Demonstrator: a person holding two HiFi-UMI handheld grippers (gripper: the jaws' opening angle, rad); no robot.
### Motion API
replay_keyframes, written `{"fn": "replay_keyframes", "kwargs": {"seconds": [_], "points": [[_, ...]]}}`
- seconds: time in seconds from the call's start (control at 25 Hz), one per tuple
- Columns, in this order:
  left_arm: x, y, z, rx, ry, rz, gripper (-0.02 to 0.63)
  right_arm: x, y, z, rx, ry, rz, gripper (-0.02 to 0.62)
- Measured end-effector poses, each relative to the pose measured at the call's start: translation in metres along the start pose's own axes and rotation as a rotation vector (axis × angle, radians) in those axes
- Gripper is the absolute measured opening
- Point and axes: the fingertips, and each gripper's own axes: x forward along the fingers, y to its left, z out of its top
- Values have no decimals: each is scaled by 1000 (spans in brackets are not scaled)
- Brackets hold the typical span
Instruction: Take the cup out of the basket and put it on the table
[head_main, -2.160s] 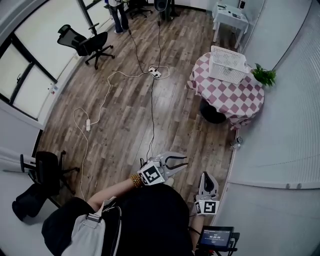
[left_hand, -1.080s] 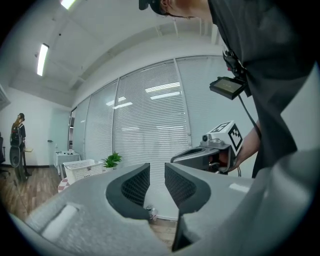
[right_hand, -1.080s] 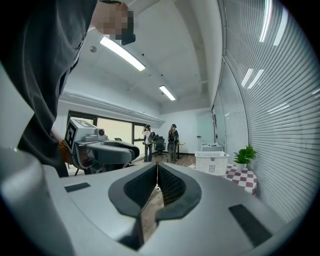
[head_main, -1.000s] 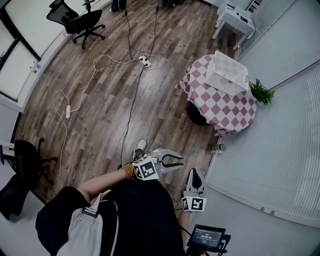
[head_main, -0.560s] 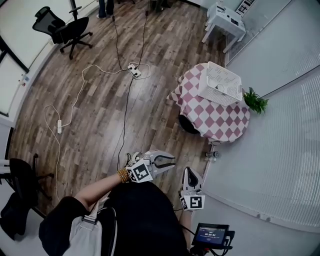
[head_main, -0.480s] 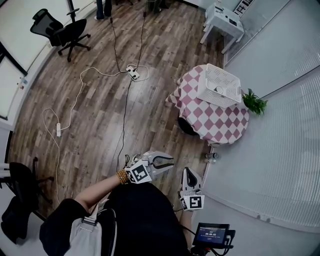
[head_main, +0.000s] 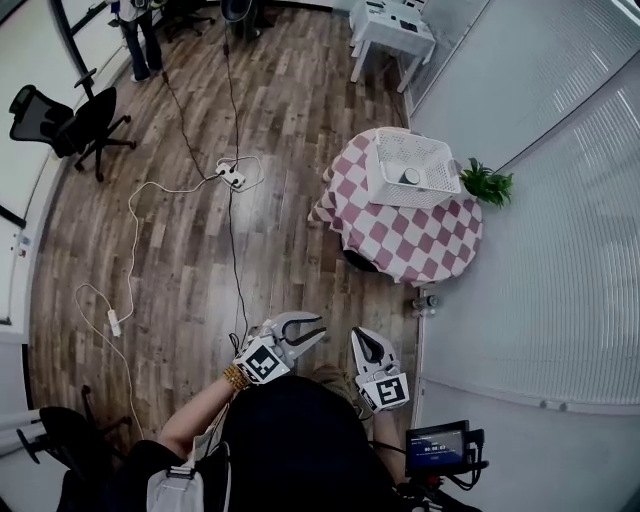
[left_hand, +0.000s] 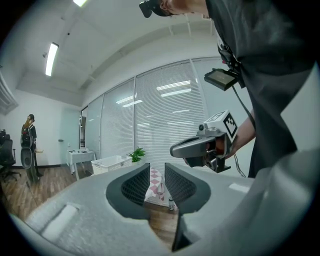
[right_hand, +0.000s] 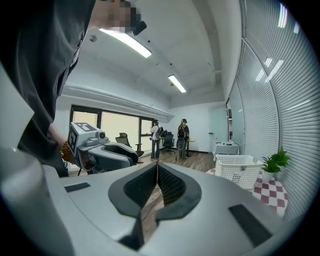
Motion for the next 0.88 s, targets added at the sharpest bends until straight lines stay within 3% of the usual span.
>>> {"fn": "replay_keyframes", "kwargs": {"seconds": [0.36,0.52,0.64,0.76,0.88], "points": [[-6,46,-21,-46,74,96,95,31,-2,-8,24,46,56,9],[-1,40,-14,-85,45,96,95,36,-12,-3,25,43,30,9],[0,46,-29,-157,41,79,95,44,-17,-7,38,51,-17,9],[19,59,-26,-72,61,23,95,43,-35,4,23,-12,-60,9],[60,64,-24,-3,64,-9,80,32,-75,-14,54,-9,-86,9]]}}
